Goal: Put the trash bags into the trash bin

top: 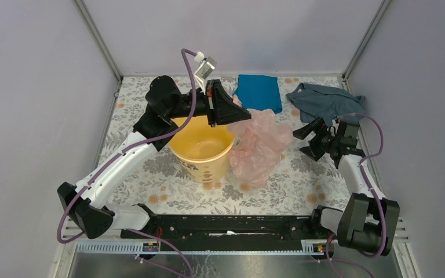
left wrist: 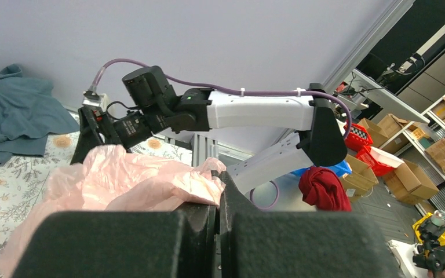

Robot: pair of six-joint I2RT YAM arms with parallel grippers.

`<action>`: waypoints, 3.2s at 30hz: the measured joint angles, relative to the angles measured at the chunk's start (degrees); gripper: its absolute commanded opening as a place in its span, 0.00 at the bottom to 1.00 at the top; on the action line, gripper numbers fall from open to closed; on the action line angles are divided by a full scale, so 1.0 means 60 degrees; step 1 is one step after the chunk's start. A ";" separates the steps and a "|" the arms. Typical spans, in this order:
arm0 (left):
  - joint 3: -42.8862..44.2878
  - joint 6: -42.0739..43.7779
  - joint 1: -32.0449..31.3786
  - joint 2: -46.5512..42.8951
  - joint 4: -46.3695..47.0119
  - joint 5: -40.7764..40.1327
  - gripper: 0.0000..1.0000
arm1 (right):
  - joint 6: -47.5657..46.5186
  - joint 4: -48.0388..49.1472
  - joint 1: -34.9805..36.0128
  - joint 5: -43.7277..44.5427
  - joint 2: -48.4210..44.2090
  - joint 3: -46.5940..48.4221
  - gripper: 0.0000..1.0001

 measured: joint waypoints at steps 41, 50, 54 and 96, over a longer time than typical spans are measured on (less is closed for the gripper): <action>-0.0277 -0.0885 0.0000 0.0193 0.1038 0.0328 0.00 | 0.8269 0.7340 0.2707 -0.0980 0.0874 -0.4393 1.00; -0.0430 -0.1144 0.0000 0.0197 0.1534 0.0419 0.00 | 1.0338 0.8903 0.3836 -0.0477 0.0874 -0.4845 1.00; -0.0612 -0.1264 0.0000 0.0200 0.1679 0.0437 0.00 | 1.1045 0.9184 0.4295 0.0007 0.0364 -0.4838 0.77; 0.4433 0.3836 -0.1967 0.2277 -0.2138 -0.6954 0.00 | -0.4484 -0.0867 0.3501 0.5570 -0.2357 0.9577 0.00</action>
